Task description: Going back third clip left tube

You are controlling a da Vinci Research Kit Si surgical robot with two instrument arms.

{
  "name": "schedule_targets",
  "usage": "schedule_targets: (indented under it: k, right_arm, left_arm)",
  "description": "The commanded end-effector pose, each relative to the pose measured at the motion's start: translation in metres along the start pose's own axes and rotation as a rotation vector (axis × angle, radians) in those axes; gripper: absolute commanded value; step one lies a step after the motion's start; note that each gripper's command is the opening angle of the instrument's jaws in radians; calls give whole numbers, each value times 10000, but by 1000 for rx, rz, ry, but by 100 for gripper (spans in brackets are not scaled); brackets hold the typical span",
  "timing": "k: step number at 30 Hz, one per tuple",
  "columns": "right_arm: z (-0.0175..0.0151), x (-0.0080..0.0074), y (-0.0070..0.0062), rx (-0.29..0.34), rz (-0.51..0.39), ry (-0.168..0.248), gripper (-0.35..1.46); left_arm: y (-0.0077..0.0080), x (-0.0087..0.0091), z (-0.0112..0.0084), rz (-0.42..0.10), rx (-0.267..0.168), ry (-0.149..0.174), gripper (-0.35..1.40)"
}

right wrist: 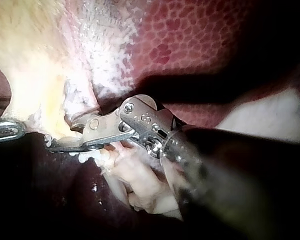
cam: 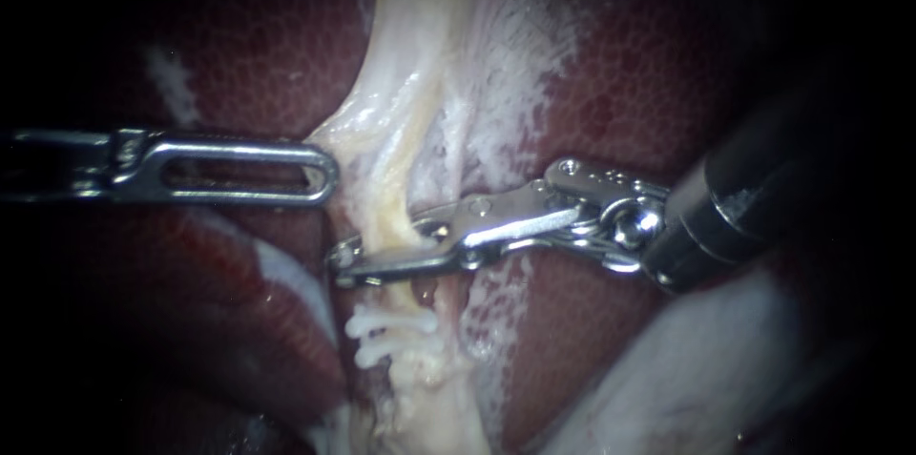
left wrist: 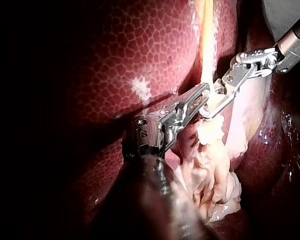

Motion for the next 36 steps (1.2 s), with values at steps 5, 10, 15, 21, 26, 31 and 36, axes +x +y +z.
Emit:
schedule_targets:
  k: [5,10,15,21,26,31,36]
  right_arm:
    - [1,0,0,-1,0,0,-35]
    - [1,0,0,-4,0,1,-35]
    - [7,2,2,3,-23,10,29]
    - [20,10,8,21,-117,85,60]
    - [20,13,9,18,-175,82,60]
    - [18,15,11,13,-256,77,60]
    - [12,13,11,10,-303,73,60]
  left_arm:
    - [0,0,0,0,0,0,-35]
    - [0,0,0,0,0,0,-35]
    - [-1,0,0,0,0,0,-35]
    - [-1,0,-1,0,0,0,-35]
    - [-3,1,-1,0,-1,-1,-35]
    - [-3,1,-1,0,-1,-1,-35]
    - [-3,1,-1,0,-1,0,-35]
